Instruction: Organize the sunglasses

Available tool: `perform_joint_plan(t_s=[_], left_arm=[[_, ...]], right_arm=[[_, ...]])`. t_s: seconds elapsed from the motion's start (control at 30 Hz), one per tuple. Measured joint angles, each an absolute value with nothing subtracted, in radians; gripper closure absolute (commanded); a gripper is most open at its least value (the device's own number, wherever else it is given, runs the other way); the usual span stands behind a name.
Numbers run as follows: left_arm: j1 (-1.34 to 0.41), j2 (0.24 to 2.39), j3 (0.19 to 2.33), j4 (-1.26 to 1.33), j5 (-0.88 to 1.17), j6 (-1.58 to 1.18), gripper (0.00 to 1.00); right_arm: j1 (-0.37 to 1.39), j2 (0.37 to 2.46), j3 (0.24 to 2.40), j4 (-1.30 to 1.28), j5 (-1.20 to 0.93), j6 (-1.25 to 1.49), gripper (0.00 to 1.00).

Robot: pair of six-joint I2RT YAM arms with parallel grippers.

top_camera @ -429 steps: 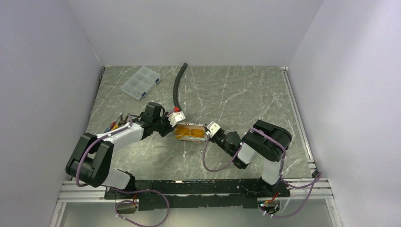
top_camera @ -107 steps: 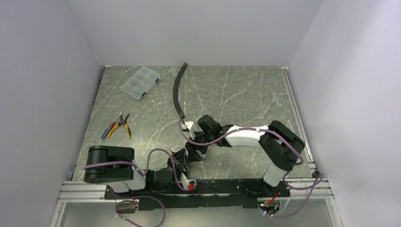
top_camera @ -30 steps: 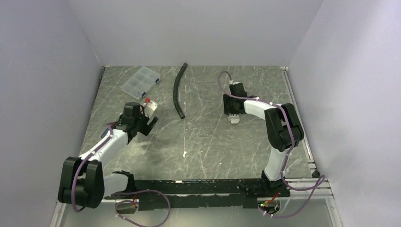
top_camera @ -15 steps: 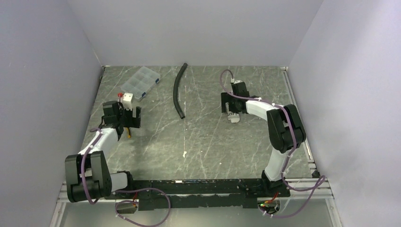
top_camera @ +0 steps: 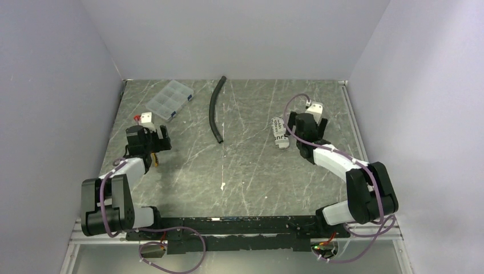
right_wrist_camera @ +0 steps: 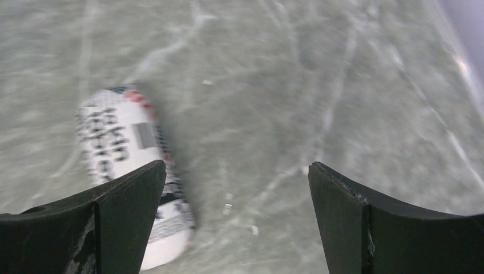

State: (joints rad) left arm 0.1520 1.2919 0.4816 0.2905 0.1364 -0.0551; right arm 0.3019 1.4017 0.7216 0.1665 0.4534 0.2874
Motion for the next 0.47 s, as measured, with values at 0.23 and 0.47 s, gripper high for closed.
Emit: perform_joint_plan(t_s=[0.23, 0.47], left_arm=[[0.152, 1.358, 0.504, 0.287, 0.081, -0.097, 0.05], [0.152, 1.359, 0.504, 0.288, 0.056, -0.098, 0.05]], right_arm=[[0.298, 1.238, 0.472, 0.289, 0.664, 0.287, 0.00], [0.289, 1.165, 0.426, 0.393, 0.762, 0.282, 0.00]])
